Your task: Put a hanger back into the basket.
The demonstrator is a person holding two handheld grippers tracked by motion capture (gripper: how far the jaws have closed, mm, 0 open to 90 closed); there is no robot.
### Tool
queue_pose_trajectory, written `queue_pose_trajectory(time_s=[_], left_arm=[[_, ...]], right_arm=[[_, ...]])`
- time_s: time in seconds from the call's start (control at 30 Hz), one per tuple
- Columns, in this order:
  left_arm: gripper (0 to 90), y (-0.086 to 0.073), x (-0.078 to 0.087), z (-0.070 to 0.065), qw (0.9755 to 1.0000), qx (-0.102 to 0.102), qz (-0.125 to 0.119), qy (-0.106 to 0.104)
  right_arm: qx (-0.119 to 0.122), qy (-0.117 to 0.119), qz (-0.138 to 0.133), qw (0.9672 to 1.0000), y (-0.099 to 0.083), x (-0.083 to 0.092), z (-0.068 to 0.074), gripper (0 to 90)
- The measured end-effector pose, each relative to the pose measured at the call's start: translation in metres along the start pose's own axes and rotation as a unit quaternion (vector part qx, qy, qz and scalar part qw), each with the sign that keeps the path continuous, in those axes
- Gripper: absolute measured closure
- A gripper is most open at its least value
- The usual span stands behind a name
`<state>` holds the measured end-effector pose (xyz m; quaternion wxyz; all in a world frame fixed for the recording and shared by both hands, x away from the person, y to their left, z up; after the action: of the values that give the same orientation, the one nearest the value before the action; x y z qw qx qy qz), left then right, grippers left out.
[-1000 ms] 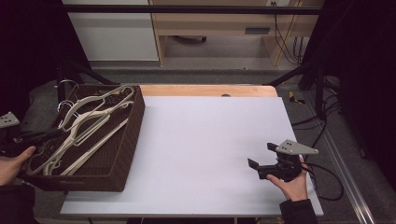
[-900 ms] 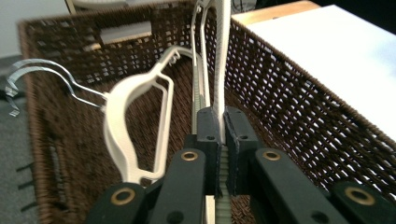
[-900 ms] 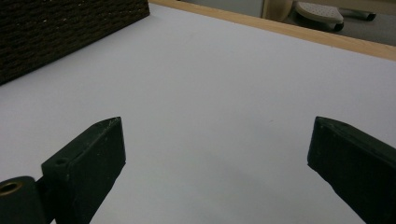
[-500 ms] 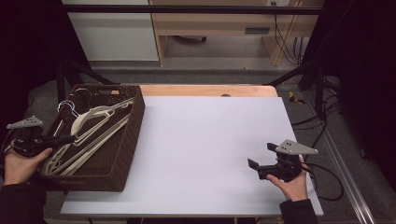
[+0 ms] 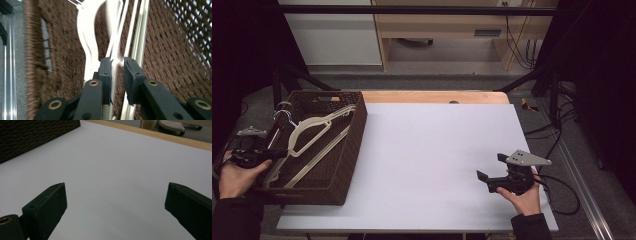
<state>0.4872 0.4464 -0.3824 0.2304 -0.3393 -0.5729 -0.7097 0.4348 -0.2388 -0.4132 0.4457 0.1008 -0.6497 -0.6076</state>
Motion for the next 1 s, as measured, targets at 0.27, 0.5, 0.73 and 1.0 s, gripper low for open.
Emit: queue_pose_trajectory(time_s=[0.27, 0.5, 0.73, 1.0], left_arm=[[62.0, 0.005, 0.032, -0.014, 0.9949, 0.013, -0.097, -0.025], [40.7, 0.007, 0.053, -0.047, 0.9781, 0.004, -0.191, -0.083], [27.0, 0.003, 0.052, -0.091, 0.9662, -0.007, -0.226, -0.125], [11.4, 0.0, 0.04, -0.149, 0.9607, -0.043, -0.228, -0.153]], right_arm=[[0.001, 0.0, 0.001, 1.0, 0.0, 0.001, -0.001, 4.2], [0.001, 0.002, -0.007, 1.0, 0.0, 0.002, 0.0, 4.2], [0.003, 0.007, -0.013, 0.9999, 0.001, 0.004, -0.001, 3.7], [0.001, 0.019, -0.034, 0.9992, 0.001, 0.008, -0.001, 3.6]])
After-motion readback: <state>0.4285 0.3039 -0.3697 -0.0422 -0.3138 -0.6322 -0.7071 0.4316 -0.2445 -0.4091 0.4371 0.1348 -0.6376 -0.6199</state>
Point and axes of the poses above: each handheld gripper's, and its own axes: x roughly backward along the jaws, y roughly out of its top, z roughly to its left, the point moved 2 cm from there along -x, roughly forward along the jaws, and after that the axes turned 9 degrees about y, right-handed, at the moved point
